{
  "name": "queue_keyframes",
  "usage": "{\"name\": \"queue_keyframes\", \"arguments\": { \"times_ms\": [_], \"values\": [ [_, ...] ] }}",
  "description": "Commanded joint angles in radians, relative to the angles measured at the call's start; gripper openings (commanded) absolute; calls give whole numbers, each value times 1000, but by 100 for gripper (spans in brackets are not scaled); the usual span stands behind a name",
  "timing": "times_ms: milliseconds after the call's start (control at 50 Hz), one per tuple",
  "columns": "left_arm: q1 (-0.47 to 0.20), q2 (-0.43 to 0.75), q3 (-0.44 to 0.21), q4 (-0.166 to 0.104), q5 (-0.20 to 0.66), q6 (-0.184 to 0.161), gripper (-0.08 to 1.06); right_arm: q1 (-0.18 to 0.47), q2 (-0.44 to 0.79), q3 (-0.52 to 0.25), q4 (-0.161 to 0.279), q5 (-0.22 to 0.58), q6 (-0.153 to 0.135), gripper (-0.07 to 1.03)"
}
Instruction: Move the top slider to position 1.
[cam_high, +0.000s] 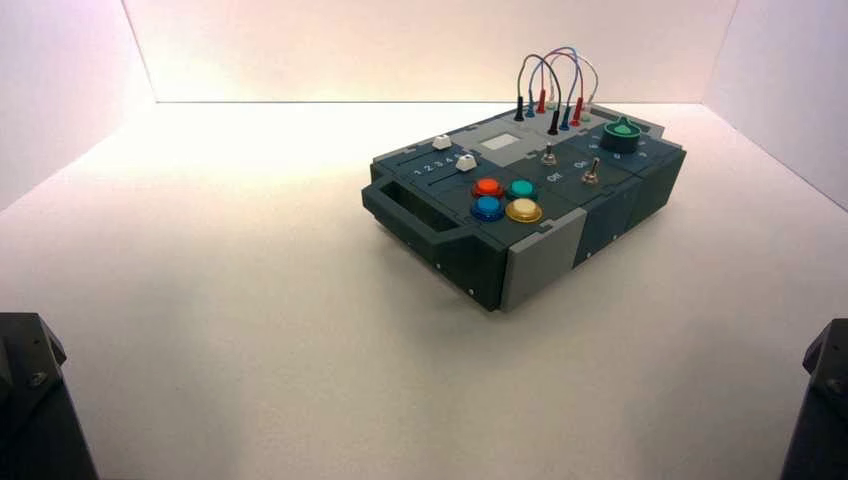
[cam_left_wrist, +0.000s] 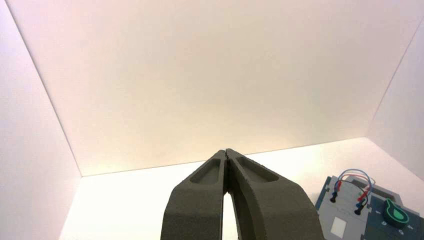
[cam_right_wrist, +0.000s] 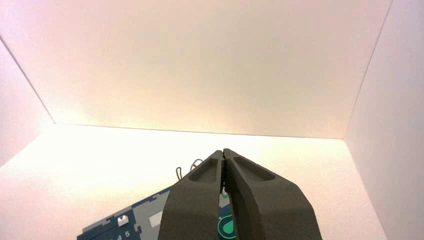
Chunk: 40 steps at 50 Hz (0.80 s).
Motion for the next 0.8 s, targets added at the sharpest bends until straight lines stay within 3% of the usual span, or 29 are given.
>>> {"name": "queue_keyframes", "arguments": {
  "times_ms": [20, 460, 620, 800],
  "values": [
    [2, 9, -34, -2, 2, -3, -3, -3, 3, -17, -3, -3, -2, -2],
    [-32, 17, -38, -3, 8, -5, -3, -3, -20, -9, -8, 15, -2, -2],
    [-98, 77, -31, -8, 67, -9, -3, -3, -6, -8, -6, 23, -3, -2],
    [-181, 225, -34, -8, 143, -23, -3, 0, 49, -20, 3, 38, -2, -2]
  ]
}}
